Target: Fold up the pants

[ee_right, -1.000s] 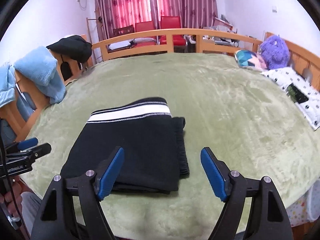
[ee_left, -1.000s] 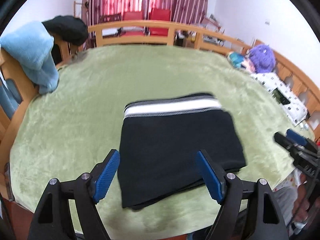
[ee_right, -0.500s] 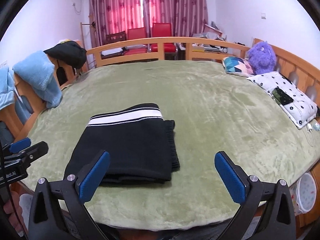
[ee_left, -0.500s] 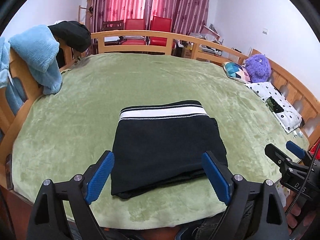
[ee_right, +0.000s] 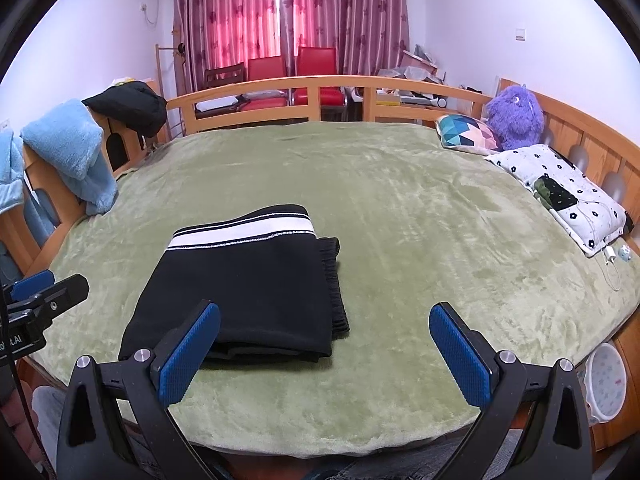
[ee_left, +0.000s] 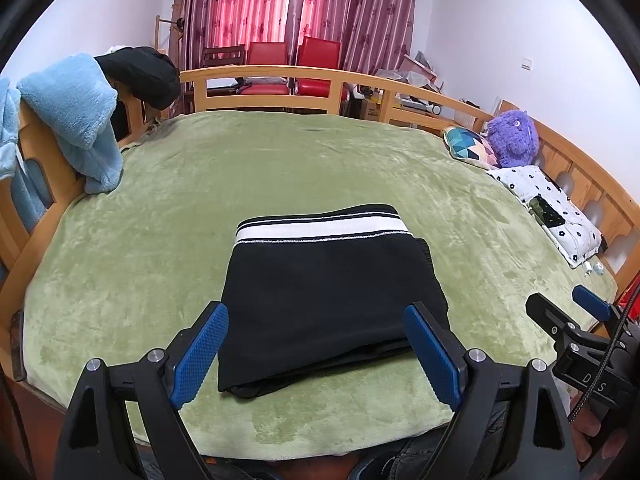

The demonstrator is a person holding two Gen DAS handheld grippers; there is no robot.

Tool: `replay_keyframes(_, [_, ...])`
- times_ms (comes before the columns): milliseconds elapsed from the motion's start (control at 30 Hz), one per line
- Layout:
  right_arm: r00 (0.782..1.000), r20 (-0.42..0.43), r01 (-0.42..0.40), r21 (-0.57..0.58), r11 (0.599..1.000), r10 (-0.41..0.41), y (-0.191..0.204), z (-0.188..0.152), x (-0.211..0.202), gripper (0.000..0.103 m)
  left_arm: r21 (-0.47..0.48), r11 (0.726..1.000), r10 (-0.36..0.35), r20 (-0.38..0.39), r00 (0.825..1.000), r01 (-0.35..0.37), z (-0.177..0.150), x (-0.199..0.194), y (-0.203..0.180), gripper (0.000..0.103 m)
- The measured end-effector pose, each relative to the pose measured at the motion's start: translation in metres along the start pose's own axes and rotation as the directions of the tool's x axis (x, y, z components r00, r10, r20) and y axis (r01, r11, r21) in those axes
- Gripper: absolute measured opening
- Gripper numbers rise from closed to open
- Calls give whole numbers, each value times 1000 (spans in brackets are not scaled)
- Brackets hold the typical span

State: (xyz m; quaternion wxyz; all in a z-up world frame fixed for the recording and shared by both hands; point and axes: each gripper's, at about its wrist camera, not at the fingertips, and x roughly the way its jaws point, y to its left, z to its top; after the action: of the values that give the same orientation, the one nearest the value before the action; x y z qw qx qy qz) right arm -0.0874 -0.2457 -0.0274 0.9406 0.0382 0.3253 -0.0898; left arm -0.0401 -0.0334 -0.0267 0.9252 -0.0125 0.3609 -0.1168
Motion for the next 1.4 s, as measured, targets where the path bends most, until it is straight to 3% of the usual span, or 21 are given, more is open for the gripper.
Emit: replay_keyframes(1400, [1000, 6, 14, -23, 1000, -14, 6, 1, 3, 103, -19, 1000, 20, 2, 1000, -20, -2, 3, 21, 89])
